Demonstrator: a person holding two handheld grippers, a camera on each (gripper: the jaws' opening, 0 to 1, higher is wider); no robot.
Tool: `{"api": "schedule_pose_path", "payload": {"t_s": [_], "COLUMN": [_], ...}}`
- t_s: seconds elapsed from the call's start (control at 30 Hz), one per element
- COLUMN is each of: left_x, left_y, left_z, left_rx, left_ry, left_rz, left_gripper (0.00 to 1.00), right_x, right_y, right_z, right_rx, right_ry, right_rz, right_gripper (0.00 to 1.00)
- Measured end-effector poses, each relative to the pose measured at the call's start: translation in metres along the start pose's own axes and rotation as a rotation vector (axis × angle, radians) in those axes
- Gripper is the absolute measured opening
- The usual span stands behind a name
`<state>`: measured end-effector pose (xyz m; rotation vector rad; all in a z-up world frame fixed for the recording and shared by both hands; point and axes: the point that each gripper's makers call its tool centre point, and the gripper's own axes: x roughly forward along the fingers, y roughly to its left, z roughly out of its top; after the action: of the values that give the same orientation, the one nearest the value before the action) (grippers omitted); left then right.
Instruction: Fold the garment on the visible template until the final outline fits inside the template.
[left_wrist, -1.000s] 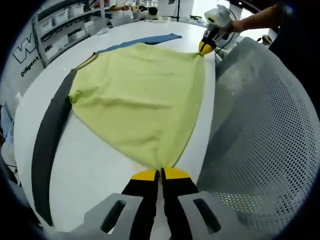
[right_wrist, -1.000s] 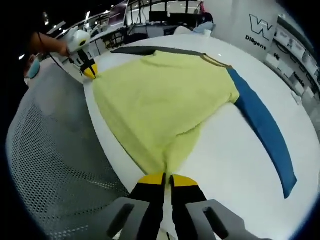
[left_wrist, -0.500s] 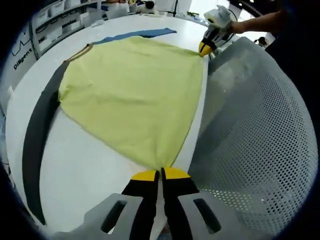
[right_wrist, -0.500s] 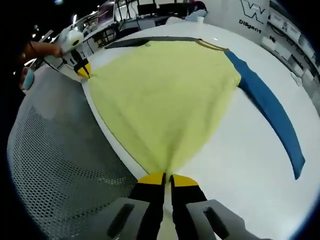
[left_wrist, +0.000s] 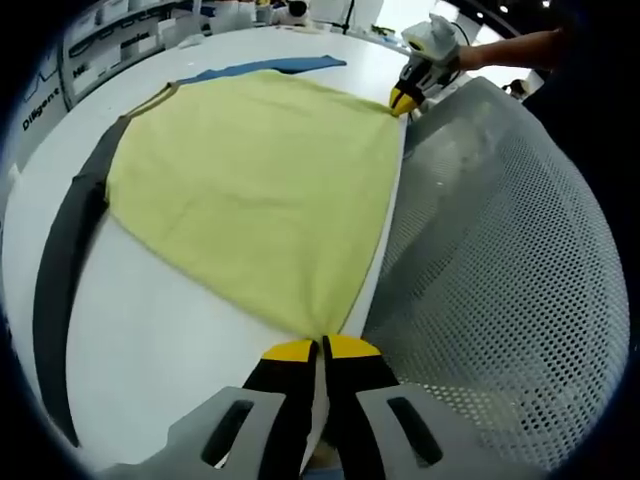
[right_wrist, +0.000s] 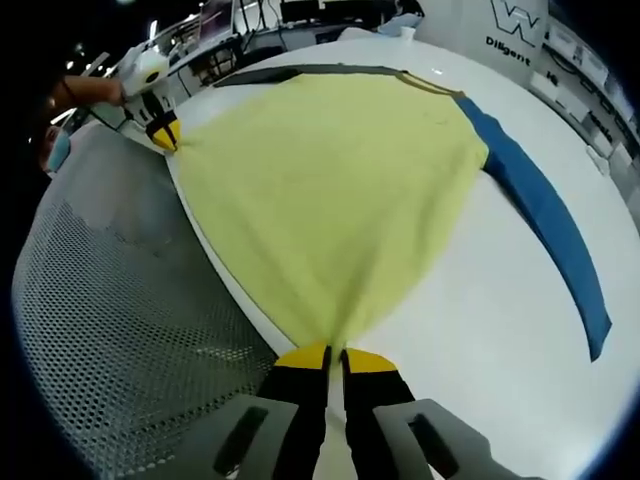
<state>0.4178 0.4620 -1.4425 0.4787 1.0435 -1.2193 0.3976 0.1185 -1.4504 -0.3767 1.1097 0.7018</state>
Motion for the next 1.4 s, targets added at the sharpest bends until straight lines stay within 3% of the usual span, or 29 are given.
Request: {"api": "schedule_pose_path", "payload": {"t_s": [0.13,0.37,0.53,0.7,0.9,1.0,1.1,1.27,1.4], "left_x": [0.000,-0.003,-0.004,-0.005,-0.004,-0.010,-0.017,-0.009,0.006], "left_y": [-0.002,-0.006,0.001,-0.005,-0.006,-0.004,0.000,-0.002,-0.012], "left_z": [0.000,0.007,0.012,0.024,0.034,0.045,0.051,0.049,0.036], "left_rx": [0.018,0.044,0.035,0.050,0.110,0.180,0.189,0.141,0.152], "left_ry": [-0.015,-0.075,-0.093,-0.129,-0.157,-0.193,-0.218,-0.220,-0.157], "left_rz": [-0.008,-0.013,0.010,0.007,0.027,0.066,0.089,0.063,0.025], "left_gripper": [0.04,0.19,0.17,0.16,0.15,0.13,0.13,0.13,0.12], "right_x": [-0.001,-0.003,-0.006,-0.010,-0.001,0.001,0.004,0.004,0.001], "right_y": [0.000,0.003,0.004,0.009,0.017,0.019,0.019,0.018,0.016], "right_z": [0.002,0.002,0.007,0.025,0.024,0.020,0.015,0.015,0.010], "right_rx": [-0.120,-0.137,-0.154,-0.193,-0.202,-0.200,-0.186,-0.175,-0.184], "right_ry": [-0.024,-0.047,-0.071,-0.139,-0.121,-0.102,-0.091,-0.091,-0.078], "right_rz": [-0.016,-0.012,-0.007,0.004,0.038,0.046,0.058,0.056,0.052], "right_gripper": [0.02,0.17,0.24,0.26,0.27,0.27,0.26,0.25,0.25]}}
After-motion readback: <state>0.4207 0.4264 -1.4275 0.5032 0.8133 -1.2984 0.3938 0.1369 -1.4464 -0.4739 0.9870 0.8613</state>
